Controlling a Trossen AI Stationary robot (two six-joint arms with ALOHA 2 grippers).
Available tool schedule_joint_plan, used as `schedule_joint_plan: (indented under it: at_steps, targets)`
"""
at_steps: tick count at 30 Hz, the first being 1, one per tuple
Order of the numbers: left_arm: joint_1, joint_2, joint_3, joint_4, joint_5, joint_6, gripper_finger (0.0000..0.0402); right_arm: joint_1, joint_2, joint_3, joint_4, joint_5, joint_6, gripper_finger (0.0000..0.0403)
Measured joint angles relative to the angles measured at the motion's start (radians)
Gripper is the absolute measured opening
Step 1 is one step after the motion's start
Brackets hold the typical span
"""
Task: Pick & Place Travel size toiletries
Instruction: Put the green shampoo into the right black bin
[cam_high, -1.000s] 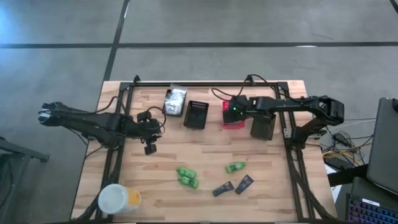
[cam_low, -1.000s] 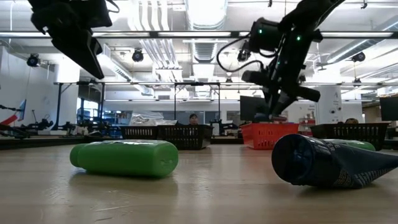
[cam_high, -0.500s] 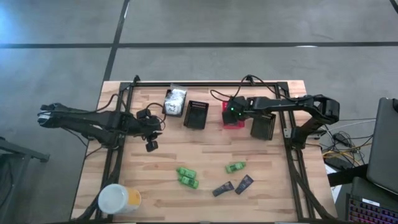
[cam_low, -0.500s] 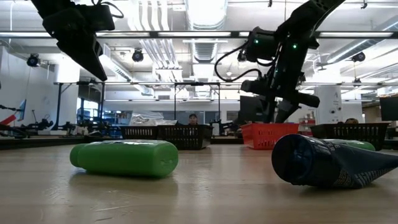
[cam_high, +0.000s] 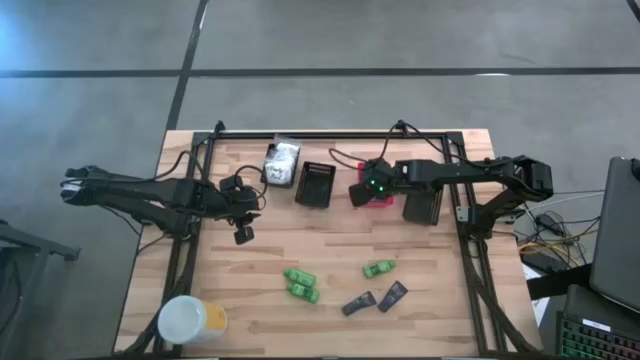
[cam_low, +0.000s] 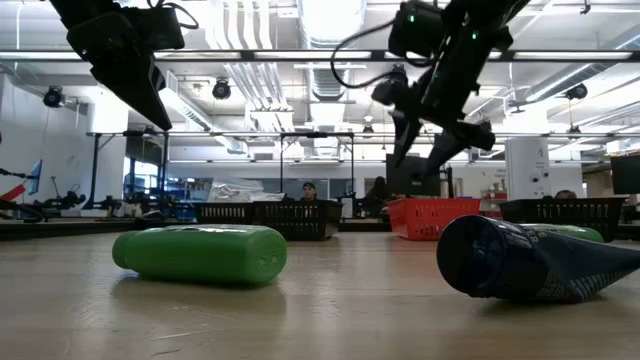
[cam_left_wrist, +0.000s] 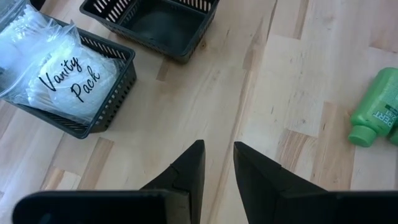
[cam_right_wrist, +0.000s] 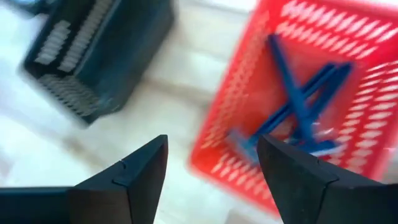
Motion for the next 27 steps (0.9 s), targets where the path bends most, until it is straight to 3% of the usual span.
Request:
schedule_joint_plan:
  at_steps: [6, 12, 21, 27]
  targets:
    - [0.0, 0.0, 0.0, 0.0, 0.005, 0.023, 0.009, 0.095, 0.0, 0.033, -0.075, -0.013, 0.092, 0.0254]
    - [0.0, 0.0, 0.0, -0.001, 0.027, 0.054, 0.009, 0.231, 0.0, 0.05, -0.205, -0.098, 0.074, 0.024]
    - [0.0, 0.0, 0.0, 0.0, 0.028, 0.091, 0.009, 0.473, 0.0, 0.053, -0.132, -0.175, 0.056, 0.0214]
    - [0.0, 0.0, 0.0, 0.003, 0.028, 0.098, 0.009, 0.529, 0.0, 0.062, -0.128, -0.168, 0.26, 0.0199]
